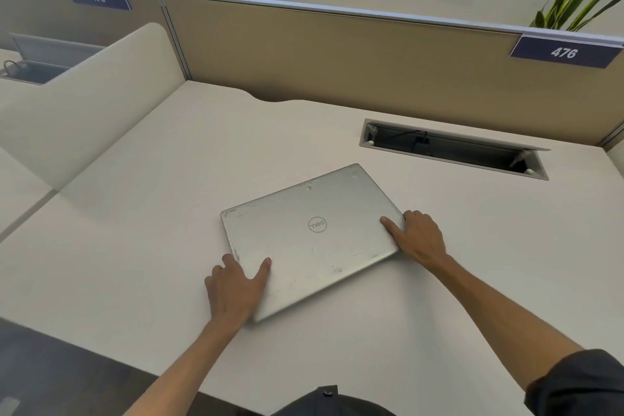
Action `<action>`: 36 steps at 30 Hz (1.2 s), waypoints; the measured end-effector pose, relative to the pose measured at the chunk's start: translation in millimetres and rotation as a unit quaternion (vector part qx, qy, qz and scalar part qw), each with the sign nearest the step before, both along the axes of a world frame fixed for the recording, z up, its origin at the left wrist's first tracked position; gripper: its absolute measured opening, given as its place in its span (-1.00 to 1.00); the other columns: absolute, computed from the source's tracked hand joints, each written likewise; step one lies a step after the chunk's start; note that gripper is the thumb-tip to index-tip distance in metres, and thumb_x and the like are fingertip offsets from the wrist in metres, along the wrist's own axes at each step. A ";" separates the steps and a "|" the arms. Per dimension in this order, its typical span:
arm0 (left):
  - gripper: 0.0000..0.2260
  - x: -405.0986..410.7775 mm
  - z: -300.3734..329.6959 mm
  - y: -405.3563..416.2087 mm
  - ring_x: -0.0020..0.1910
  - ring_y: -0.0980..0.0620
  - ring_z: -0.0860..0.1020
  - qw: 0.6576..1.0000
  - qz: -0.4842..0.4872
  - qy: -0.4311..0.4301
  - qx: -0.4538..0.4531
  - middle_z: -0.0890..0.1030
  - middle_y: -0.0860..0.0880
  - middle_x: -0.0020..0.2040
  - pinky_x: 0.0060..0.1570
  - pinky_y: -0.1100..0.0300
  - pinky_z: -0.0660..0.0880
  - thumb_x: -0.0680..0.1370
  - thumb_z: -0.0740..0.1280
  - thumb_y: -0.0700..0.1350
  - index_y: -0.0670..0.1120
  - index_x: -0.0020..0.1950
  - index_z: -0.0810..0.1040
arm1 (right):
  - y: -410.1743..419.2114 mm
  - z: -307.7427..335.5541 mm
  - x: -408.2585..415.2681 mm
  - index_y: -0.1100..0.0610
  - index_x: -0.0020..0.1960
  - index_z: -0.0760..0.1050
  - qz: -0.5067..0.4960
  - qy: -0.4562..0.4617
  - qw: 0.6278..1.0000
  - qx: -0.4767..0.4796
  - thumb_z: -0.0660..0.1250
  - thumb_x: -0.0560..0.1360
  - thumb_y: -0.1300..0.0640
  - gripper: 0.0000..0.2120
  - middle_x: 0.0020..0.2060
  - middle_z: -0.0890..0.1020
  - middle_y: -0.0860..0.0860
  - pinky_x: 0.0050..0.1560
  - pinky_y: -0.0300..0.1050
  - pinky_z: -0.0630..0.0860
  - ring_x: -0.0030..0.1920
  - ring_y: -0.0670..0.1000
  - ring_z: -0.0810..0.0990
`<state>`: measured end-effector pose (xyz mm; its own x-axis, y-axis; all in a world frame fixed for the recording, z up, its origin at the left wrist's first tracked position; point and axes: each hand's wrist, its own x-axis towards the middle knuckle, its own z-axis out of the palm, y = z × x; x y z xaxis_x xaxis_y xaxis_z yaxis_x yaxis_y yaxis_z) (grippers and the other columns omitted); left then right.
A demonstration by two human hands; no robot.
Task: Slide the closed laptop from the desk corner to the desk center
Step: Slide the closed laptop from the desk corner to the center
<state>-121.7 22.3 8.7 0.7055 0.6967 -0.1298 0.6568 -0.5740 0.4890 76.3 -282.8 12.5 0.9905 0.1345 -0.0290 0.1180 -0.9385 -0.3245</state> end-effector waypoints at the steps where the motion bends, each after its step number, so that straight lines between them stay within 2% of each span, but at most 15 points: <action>1: -0.41 1.3 0.8 0.4 -0.01 -0.24 0.46 1.000 -0.012 0.008 0.019 0.50 -0.19 -0.10 0.07 -0.02 0.29 0.46 0.25 0.34 -0.21 0.05 0.38 | -1.4 0.7 1.3 0.19 -0.08 0.46 0.008 -0.006 1.000 -0.015 0.12 0.54 -0.35 -0.43 -0.09 0.57 0.10 -0.12 -0.01 0.35 0.00 0.18 0.51; 4: -0.39 3.1 1.6 -0.3 -0.10 -0.20 0.45 0.998 -0.029 0.012 0.057 0.55 -0.22 -0.11 0.05 0.00 0.28 0.47 0.24 0.34 -0.24 0.03 0.41 | -4.0 2.1 4.3 0.15 -0.13 0.41 0.031 -0.018 0.998 -0.046 0.09 0.54 -0.35 -0.46 -0.10 0.58 0.10 -0.16 -0.03 0.32 -0.02 0.17 0.51; 8: -0.38 3.3 5.8 1.0 -0.19 -0.11 0.32 0.993 -0.051 0.045 0.097 0.57 -0.19 -0.14 0.01 0.02 0.29 0.47 0.21 0.37 -0.23 0.03 0.44 | -5.0 4.8 8.7 0.11 -0.17 0.34 0.063 -0.026 0.993 -0.094 0.06 0.55 -0.35 -0.48 -0.11 0.59 0.11 -0.21 -0.04 0.31 -0.05 0.16 0.53; 10: -0.37 3.2 8.8 3.4 -0.20 -0.11 0.31 0.991 -0.060 0.057 0.106 0.53 -0.15 -0.19 -0.02 0.02 0.30 0.46 0.19 0.38 -0.22 0.02 0.45 | -5.5 6.8 10.4 0.11 -0.18 0.34 0.071 -0.028 0.991 -0.113 0.05 0.54 -0.36 -0.48 -0.11 0.60 0.10 -0.23 -0.04 0.30 -0.06 0.15 0.54; 12: -0.37 2.4 10.9 5.1 -0.22 -0.10 0.33 0.990 -0.063 0.061 0.109 0.42 -0.06 -0.28 -0.10 0.03 0.31 0.45 0.18 0.40 -0.21 0.00 0.45 | -4.6 8.6 11.8 0.10 -0.17 0.34 0.071 -0.024 0.988 -0.132 0.04 0.54 -0.37 -0.47 -0.09 0.60 0.09 -0.23 -0.05 0.30 -0.08 0.15 0.55; 14: -0.36 1.5 12.2 5.0 -0.20 -0.11 0.39 0.991 -0.061 0.063 0.102 0.39 -0.03 -0.28 -0.18 0.05 0.32 0.45 0.18 0.41 -0.20 0.01 0.45 | -2.1 10.3 13.4 0.11 -0.11 0.37 0.063 -0.015 0.989 -0.130 0.05 0.52 -0.39 -0.46 -0.06 0.58 0.07 -0.22 -0.04 0.32 -0.09 0.16 0.56; 16: -0.34 1.7 11.3 3.1 -0.04 -0.14 0.47 0.992 -0.057 0.061 0.090 0.50 -0.10 -0.09 -0.18 0.06 0.33 0.45 0.19 0.40 -0.21 0.11 0.44 | 2.6 12.2 15.4 0.12 0.05 0.44 0.048 0.003 0.995 -0.091 0.10 0.50 -0.40 -0.42 0.02 0.57 0.06 -0.17 -0.03 0.35 -0.03 0.17 0.57; 18: -0.31 4.7 10.1 1.6 0.14 -0.18 0.43 0.994 -0.048 0.065 0.070 0.45 -0.16 0.13 -0.14 0.05 0.35 0.46 0.22 0.37 -0.24 0.23 0.39 | 10.3 14.6 18.5 0.14 0.21 0.47 0.038 0.035 0.998 -0.044 0.15 0.49 -0.39 -0.36 0.10 0.55 0.07 -0.08 -0.03 0.38 0.06 0.18 0.57; 20: -0.30 10.7 10.6 -0.3 0.22 -0.21 0.35 0.998 -0.032 0.054 0.016 0.37 -0.19 0.22 -0.03 0.02 0.38 0.46 0.30 0.30 -0.29 0.26 0.36 | 18.0 16.9 22.8 0.17 0.21 0.49 0.026 0.068 0.997 -0.014 0.20 0.47 -0.39 -0.35 0.10 0.55 0.11 -0.05 -0.03 0.38 0.07 0.18 0.56; 22: -0.31 18.3 12.5 -3.2 0.29 -0.24 0.30 0.997 0.011 0.014 -0.079 0.32 -0.22 0.28 0.12 -0.02 0.36 0.45 0.38 0.22 -0.34 0.27 0.35 | 22.9 18.2 27.5 0.20 0.17 0.51 0.008 0.102 0.995 0.010 0.26 0.45 -0.36 -0.36 0.09 0.55 0.14 -0.03 -0.04 0.39 0.06 0.18 0.56; 25: -0.31 30.8 17.4 -5.9 0.37 -0.23 0.23 0.975 0.104 -0.020 -0.195 0.26 -0.23 0.35 0.16 -0.05 0.32 0.44 0.44 0.16 -0.32 0.31 0.33 | 23.8 19.6 30.5 0.19 0.18 0.51 -0.022 0.140 0.987 0.071 0.38 0.41 -0.30 -0.39 0.11 0.56 0.11 -0.02 -0.05 0.40 0.07 0.16 0.56; 28: -0.24 45.4 22.6 -4.4 0.37 -0.21 0.20 0.945 0.174 -0.010 -0.275 0.23 -0.22 0.37 0.10 -0.04 0.31 0.37 0.45 0.20 -0.25 0.35 0.30 | 22.5 20.3 28.8 0.17 0.12 0.54 -0.057 0.162 0.974 0.146 0.46 0.38 -0.21 -0.48 0.05 0.62 0.08 -0.05 -0.05 0.45 0.02 0.13 0.59; 30: -0.21 49.7 24.7 -3.8 0.32 -0.19 0.22 0.934 0.197 -0.013 -0.299 0.25 -0.21 0.32 0.03 -0.01 0.32 0.23 0.42 0.20 -0.23 0.29 0.32 | 23.1 20.0 26.0 0.18 0.15 0.54 -0.072 0.174 0.965 0.184 0.49 0.39 -0.14 -0.50 0.05 0.63 0.10 0.02 -0.02 0.52 0.05 0.14 0.60; 32: -0.31 49.4 25.0 -2.9 0.22 -0.18 0.25 0.934 0.204 -0.027 -0.293 0.28 -0.20 0.23 -0.05 0.01 0.33 0.14 0.34 0.10 -0.22 0.16 0.34 | 23.1 18.5 20.7 0.20 0.16 0.54 -0.088 0.177 0.955 0.222 0.51 0.39 -0.08 -0.52 0.07 0.64 0.11 0.07 0.02 0.55 0.08 0.15 0.60; 36: -0.51 57.0 24.9 7.0 0.07 -0.16 0.28 0.937 0.202 -0.070 -0.276 0.33 -0.15 0.09 -0.17 0.06 0.32 0.10 0.26 -0.06 -0.21 -0.03 0.36 | 20.2 14.5 8.2 0.23 0.14 0.55 -0.111 0.164 0.946 0.258 0.49 0.41 -0.05 -0.55 0.08 0.64 0.14 0.11 0.07 0.56 0.10 0.17 0.60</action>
